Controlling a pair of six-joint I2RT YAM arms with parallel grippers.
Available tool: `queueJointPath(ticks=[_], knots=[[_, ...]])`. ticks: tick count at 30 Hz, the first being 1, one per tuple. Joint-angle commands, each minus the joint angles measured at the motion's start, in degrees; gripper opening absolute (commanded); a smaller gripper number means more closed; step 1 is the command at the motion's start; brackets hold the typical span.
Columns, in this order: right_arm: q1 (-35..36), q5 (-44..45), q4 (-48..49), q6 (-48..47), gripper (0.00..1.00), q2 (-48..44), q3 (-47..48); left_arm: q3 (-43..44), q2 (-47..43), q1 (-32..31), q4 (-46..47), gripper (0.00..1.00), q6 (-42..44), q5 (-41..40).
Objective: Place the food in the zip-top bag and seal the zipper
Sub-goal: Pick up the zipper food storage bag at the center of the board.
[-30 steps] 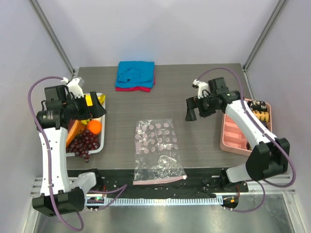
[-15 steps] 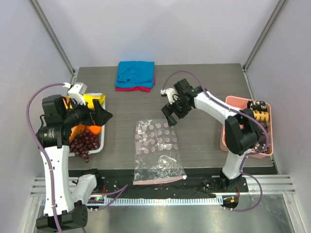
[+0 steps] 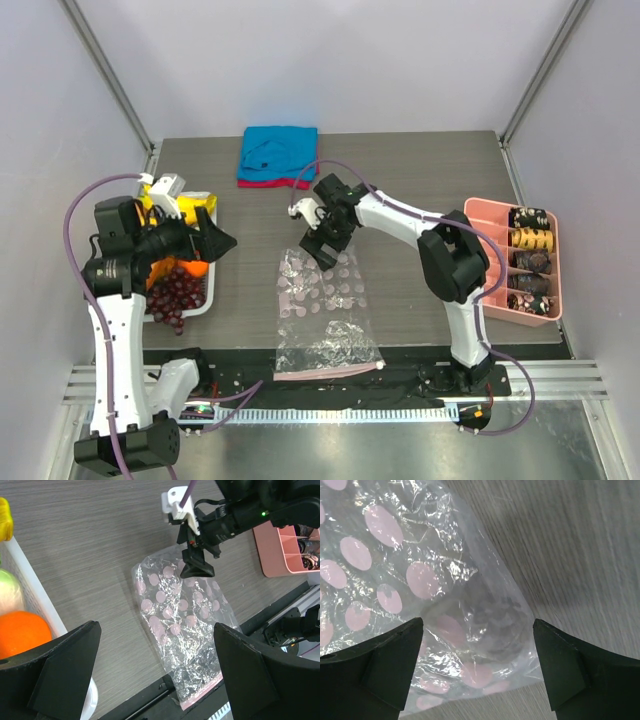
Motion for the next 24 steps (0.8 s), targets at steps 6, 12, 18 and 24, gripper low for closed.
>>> queueJointPath(ticks=[6, 12, 18, 24], knots=[[0.11, 2.93, 0.15, -0.33, 0.36, 2.33, 3.20, -1.31, 0.89, 0.31, 4.37, 1.00, -0.03, 1.45], [-3.66, 6.88, 0.15, 0.19, 0.01, 0.04, 3.19, -2.28, 1.42, 0.39, 6.13, 1.00, -1.17, 1.36], [-17.63, 7.33, 0.15, 10.11, 0.01, 3.64, 9.69, -3.51, 1.86, 0.39, 8.94, 1.00, -3.72, -0.84], [-22.66, 11.61, 0.42, 11.35, 0.59, 4.43, 10.40, -3.60, 3.44, 0.39, 9.74, 1.00, -5.04, -4.18]])
